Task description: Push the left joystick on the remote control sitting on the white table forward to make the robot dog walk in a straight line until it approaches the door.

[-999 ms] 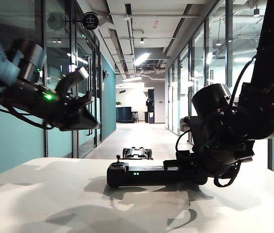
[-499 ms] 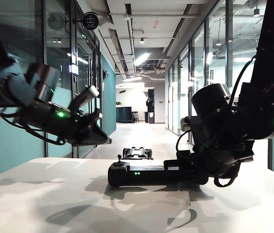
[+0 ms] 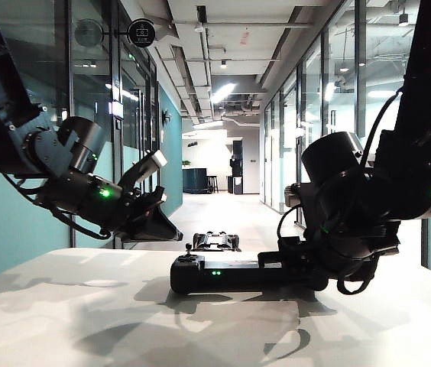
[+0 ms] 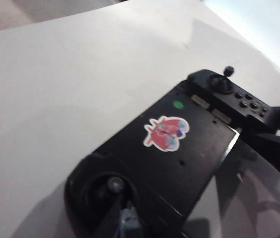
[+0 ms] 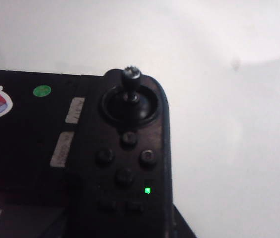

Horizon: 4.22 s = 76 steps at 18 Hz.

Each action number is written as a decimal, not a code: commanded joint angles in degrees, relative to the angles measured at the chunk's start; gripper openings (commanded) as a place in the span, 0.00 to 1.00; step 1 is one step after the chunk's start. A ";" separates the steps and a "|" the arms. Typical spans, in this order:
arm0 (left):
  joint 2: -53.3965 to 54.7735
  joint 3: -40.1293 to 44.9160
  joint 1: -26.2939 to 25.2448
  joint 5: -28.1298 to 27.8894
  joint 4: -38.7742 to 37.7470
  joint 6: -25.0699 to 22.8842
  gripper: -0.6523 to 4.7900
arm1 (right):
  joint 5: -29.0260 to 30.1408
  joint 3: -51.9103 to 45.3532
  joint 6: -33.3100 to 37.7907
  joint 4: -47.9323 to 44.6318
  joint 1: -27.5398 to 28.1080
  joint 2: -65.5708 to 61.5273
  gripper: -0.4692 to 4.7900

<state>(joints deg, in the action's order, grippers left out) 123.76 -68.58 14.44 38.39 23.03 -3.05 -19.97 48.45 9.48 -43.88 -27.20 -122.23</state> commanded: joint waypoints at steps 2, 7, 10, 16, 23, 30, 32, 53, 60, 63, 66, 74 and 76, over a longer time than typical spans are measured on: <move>0.92 -4.02 1.07 1.66 -6.36 -5.29 0.11 | -0.90 0.22 0.02 -1.36 0.00 0.28 0.49; 3.41 -6.73 2.16 1.01 -8.70 -6.62 0.11 | -0.90 0.22 0.00 -1.36 0.00 0.28 0.49; 4.28 -6.71 2.16 -0.20 -6.56 -6.88 0.11 | -0.90 0.22 0.00 -1.38 0.00 0.28 0.49; 5.81 -7.17 2.16 -1.33 -3.45 -5.20 0.11 | -0.87 0.22 0.00 -1.36 0.00 0.28 0.49; 5.84 -7.43 2.16 -3.91 -1.95 -4.87 0.11 | -0.70 0.22 0.00 -1.36 0.00 0.28 0.49; 5.88 -7.61 2.16 -3.91 -1.14 -4.85 0.11 | -0.66 0.22 0.00 -1.36 0.00 0.28 0.49; 5.88 -7.61 2.16 -3.91 -1.16 -4.83 0.11 | -0.66 0.22 0.00 -1.36 0.00 0.28 0.49; 5.88 -7.61 2.16 -3.89 -1.55 -4.83 0.11 | -0.68 0.22 -0.02 -1.31 0.00 0.28 0.49; 5.88 -7.61 2.16 -3.91 -1.53 -4.85 0.11 | -0.68 0.22 -0.02 -1.31 0.00 0.28 0.49; 5.88 -7.61 2.16 -3.91 -1.51 -4.85 0.11 | -0.68 0.22 -0.02 -1.31 0.00 0.28 0.49; 5.88 -7.61 2.16 -3.91 -1.51 -4.83 0.11 | -0.68 0.22 -0.02 -1.27 0.00 0.28 0.49; 5.88 -7.61 2.16 -3.91 -1.53 -4.83 0.11 | -0.68 0.20 -0.02 -0.92 0.00 0.28 0.49; 5.88 -7.61 2.16 -3.91 -1.53 -4.83 0.11 | -0.68 0.20 -0.02 -0.92 0.00 0.28 0.49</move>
<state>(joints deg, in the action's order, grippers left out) 129.60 -75.85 16.78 34.96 20.75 -7.94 -20.36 48.47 9.58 -44.03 -27.20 -122.23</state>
